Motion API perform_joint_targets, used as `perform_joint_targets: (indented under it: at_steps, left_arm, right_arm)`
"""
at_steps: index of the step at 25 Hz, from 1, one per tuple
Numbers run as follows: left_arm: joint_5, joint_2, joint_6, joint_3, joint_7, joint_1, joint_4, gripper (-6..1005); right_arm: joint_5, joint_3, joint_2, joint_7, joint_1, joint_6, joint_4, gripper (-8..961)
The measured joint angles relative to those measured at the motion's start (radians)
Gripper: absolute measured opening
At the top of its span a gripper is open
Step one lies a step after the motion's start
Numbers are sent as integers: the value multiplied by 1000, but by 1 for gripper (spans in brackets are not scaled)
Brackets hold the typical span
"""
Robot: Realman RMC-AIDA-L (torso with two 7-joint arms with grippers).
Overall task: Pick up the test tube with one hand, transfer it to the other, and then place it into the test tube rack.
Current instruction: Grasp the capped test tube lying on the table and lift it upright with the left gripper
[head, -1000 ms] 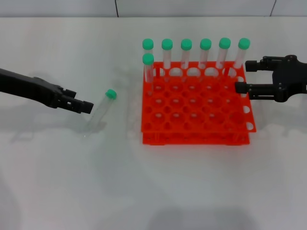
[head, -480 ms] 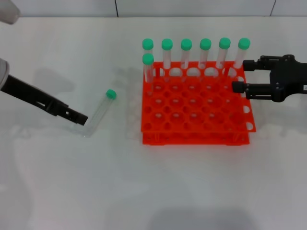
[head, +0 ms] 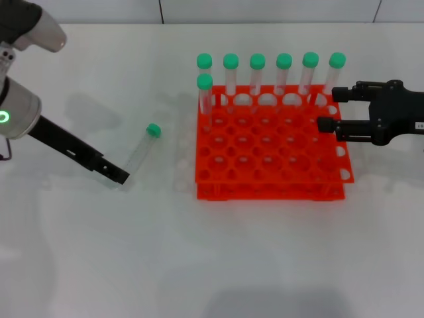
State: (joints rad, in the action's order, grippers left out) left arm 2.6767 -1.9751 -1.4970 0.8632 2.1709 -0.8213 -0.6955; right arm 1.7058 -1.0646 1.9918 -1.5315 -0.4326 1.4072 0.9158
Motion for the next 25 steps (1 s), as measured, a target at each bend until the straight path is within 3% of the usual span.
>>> perform_joint_targets:
  at_steps: [13, 25]
  left_arm:
    - [2, -21, 38, 5, -5, -24, 18, 861]
    - [1, -34, 66, 29, -4, -42, 52, 720]
  right_arm:
    - [3, 2, 4, 11, 2, 1, -9, 706]
    - [3, 2, 5, 20, 13, 4, -10, 706]
